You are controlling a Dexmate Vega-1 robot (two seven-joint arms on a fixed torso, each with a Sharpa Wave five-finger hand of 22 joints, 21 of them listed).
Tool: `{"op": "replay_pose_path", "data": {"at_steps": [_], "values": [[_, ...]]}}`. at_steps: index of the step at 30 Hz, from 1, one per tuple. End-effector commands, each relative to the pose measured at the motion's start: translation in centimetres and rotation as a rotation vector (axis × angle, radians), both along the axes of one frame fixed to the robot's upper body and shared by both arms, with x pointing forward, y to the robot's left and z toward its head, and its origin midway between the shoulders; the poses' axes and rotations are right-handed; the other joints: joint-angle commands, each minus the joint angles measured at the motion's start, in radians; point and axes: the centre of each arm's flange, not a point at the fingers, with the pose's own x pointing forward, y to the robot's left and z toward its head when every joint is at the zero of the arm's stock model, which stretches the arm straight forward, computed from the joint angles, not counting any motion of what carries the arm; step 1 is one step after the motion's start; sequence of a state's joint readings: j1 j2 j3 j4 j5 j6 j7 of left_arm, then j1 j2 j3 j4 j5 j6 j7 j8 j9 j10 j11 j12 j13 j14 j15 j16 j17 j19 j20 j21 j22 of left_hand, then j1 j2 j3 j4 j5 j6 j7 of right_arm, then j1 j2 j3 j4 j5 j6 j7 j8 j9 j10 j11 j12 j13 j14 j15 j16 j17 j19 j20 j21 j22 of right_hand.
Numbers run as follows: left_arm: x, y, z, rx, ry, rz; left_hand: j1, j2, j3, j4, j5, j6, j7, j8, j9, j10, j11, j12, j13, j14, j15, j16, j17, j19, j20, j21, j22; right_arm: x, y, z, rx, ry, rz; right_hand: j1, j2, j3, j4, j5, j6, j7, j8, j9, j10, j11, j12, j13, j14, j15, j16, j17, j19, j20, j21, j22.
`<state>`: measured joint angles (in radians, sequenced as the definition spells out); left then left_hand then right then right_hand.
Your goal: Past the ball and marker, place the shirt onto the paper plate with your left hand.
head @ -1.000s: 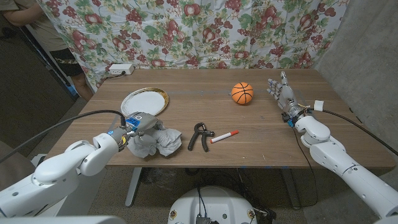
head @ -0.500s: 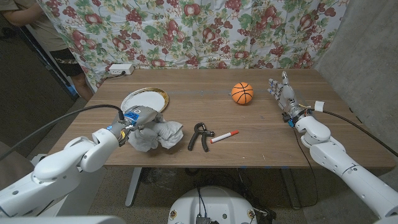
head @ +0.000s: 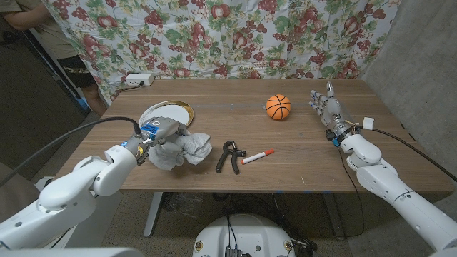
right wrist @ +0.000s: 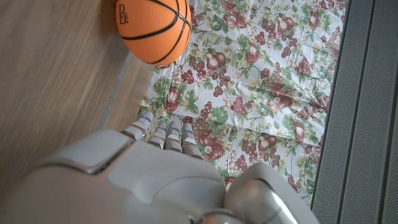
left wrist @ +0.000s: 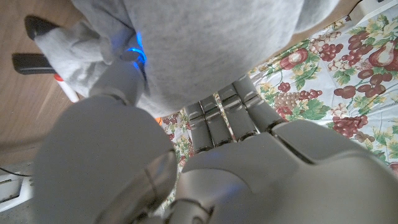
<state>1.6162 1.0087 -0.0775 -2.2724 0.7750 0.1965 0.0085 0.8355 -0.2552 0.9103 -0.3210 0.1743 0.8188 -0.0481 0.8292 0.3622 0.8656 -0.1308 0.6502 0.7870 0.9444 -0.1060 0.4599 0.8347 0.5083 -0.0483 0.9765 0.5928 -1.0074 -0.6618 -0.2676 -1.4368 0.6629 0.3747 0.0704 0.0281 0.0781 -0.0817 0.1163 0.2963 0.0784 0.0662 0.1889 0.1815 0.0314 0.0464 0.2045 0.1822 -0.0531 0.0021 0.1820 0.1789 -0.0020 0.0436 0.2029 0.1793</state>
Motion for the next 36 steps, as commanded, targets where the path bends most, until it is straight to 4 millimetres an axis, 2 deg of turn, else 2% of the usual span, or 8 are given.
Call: {"op": "replay_pose_path", "data": {"at_steps": [1,17,36], "values": [[0.1,0.2,0.3,-0.025,-0.022,0.037,0.030,0.040,0.124,0.117,0.007,0.110,-0.053,0.016,0.208,0.079,-0.071,-0.005,0.005,0.029,-0.107,-0.003,0.008,-0.004,-0.132,0.008,-0.003,-0.4,-0.6,0.0,0.003,-0.014,-0.005,0.012,0.024,0.001,0.000,0.000,0.010,0.001,0.004,0.003,0.002,0.003,0.008,0.003,-0.001,-0.014,0.003,0.002,0.001,-0.011,-0.005,0.003],[1.3,1.7,2.0,0.048,-0.101,0.123,0.024,0.043,0.128,0.120,0.007,0.099,-0.050,0.017,0.203,0.065,-0.071,-0.010,0.021,0.019,-0.108,-0.004,0.028,-0.017,-0.130,0.017,-0.020,-0.4,-0.7,-0.3,-0.002,-0.015,-0.014,0.013,0.024,0.002,-0.002,-0.001,0.012,0.002,0.004,0.003,0.003,0.002,0.008,0.003,0.000,-0.016,0.003,0.001,0.000,-0.020,-0.005,0.002],[3.3,2.7,3.3,0.004,-0.139,0.163,0.019,0.049,0.133,0.124,0.007,0.098,-0.051,0.024,0.203,0.073,-0.071,-0.016,0.023,0.014,-0.108,-0.002,0.052,-0.026,-0.132,0.032,-0.038,-0.2,-1.0,-0.3,0.005,-0.013,-0.023,0.014,0.024,0.003,-0.003,-0.001,0.014,0.002,0.004,0.003,0.003,0.004,0.008,0.003,0.000,-0.013,0.003,0.001,-0.001,-0.019,-0.005,0.002]]}}
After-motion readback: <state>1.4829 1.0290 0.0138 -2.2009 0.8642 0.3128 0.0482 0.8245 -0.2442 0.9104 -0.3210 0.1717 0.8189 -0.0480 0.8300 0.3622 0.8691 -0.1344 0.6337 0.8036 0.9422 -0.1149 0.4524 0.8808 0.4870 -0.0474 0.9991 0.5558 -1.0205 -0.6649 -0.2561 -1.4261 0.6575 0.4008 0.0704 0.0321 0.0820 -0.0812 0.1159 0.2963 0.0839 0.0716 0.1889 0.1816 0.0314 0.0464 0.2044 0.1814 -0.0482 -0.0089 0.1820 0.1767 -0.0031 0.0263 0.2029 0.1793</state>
